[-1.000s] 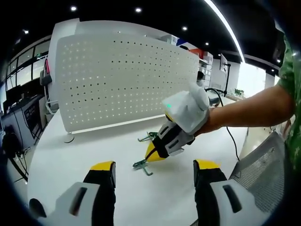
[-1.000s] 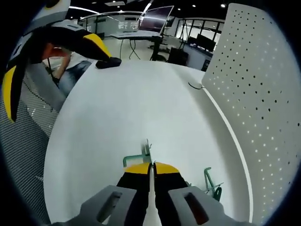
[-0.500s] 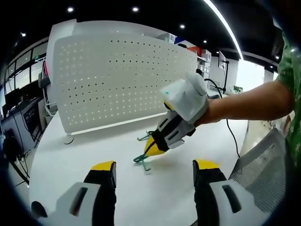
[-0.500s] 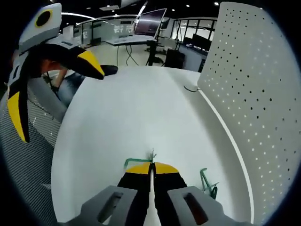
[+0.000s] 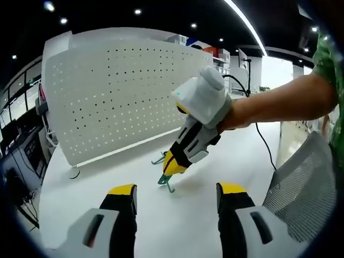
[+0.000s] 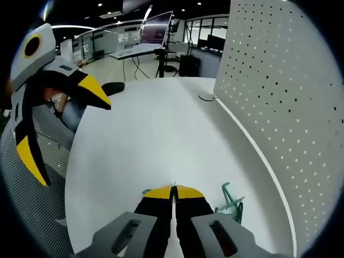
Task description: Insert the hook assembly into the mounting plate slot until the hook locks in place.
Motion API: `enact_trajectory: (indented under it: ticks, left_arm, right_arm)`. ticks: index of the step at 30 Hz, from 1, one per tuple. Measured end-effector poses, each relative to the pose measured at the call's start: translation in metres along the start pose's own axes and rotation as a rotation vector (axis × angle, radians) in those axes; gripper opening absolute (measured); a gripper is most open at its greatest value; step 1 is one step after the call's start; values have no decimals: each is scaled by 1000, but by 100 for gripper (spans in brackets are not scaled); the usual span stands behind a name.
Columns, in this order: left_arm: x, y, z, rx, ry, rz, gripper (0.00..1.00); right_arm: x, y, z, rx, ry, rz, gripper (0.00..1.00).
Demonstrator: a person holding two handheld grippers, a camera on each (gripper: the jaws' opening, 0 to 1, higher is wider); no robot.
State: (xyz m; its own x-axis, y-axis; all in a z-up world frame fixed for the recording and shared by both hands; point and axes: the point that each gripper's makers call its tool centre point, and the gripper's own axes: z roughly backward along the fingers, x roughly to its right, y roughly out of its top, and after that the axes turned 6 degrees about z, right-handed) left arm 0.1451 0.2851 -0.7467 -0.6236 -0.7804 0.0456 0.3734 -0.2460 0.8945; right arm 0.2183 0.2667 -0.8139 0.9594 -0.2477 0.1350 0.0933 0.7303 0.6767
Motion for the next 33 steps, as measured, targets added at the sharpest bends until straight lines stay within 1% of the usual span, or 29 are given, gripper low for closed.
enact_trajectory:
  ticks: [2,3,4,5,7,10,13,16,18,23,27,33]
  left_arm:
    - [-1,0,-9,-7,-9,-44,57]
    - [-1,0,-12,-6,-11,-61,55]
    - [-1,0,-14,-8,-14,-76,52]
    - [-2,2,-17,-1,-18,-92,51]
    - [-2,3,-21,9,-24,-113,49]
    - [-4,3,-26,7,-20,-122,47]
    - [-5,6,-28,21,-12,-159,45]
    - [-6,11,-29,39,-12,-170,42]
    - [-10,15,-29,52,-2,-178,42]
    - [-20,26,-30,81,27,-193,40]
    - [-23,33,-31,98,36,-204,39]
    - [-26,41,-33,120,51,-233,35]
  right_arm:
    - [2,1,1,7,-2,-31,0]
    - [3,1,1,13,0,-61,0]
    - [4,1,2,16,-1,-72,0]
    - [6,1,3,18,-4,-84,0]
    - [8,2,5,19,-8,-99,0]
    - [11,6,11,21,-13,-113,0]
    - [17,16,20,37,-14,-129,0]
    - [23,24,29,45,-19,-146,0]
    - [26,30,34,58,-12,-175,0]
    - [29,43,46,85,1,-216,0]
    - [31,52,54,101,8,-252,0]
    - [24,61,62,123,40,-304,0]
